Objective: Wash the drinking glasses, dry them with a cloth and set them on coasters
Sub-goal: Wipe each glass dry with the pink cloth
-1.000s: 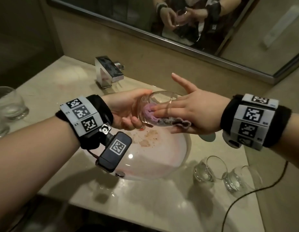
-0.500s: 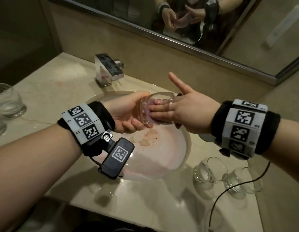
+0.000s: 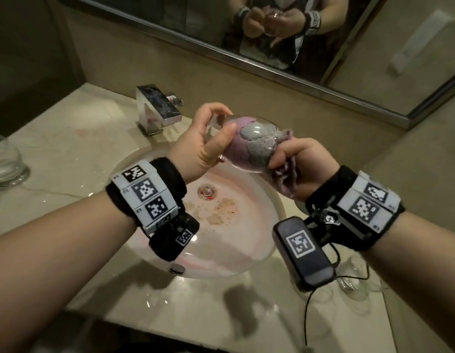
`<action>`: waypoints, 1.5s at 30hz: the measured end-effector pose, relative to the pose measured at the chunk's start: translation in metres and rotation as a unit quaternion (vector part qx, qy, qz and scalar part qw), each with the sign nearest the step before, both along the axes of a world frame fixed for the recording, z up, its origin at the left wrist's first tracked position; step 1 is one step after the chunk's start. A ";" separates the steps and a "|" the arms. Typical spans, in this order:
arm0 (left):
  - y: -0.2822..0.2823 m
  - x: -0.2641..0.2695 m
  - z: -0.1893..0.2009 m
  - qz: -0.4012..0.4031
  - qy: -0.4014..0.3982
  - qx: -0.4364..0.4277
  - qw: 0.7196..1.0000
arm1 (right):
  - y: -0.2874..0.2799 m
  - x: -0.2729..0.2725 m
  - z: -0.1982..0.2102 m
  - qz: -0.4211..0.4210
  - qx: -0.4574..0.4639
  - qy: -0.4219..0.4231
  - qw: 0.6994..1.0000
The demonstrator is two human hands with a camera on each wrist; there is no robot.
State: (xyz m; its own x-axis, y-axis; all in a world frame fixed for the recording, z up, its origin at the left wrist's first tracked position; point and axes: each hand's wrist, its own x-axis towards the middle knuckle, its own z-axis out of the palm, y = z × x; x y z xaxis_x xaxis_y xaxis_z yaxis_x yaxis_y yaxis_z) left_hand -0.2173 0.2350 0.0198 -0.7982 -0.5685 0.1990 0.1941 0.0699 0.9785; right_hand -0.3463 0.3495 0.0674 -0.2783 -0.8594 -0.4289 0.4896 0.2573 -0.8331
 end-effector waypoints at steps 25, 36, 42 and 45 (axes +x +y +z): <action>-0.006 -0.006 0.005 0.156 -0.086 -0.173 0.969 | -0.003 0.032 -0.010 0.075 -0.143 0.799 0.580; 0.009 -0.009 0.012 0.062 -0.045 -0.172 0.982 | -0.013 0.015 0.011 0.013 -0.042 0.607 0.794; 0.017 -0.013 0.015 0.056 -0.028 -0.117 0.991 | 0.006 -0.009 0.015 -0.025 0.040 0.189 0.981; 0.013 -0.017 0.026 0.100 -0.018 -0.107 0.989 | 0.012 -0.009 0.013 -0.021 0.006 0.041 0.999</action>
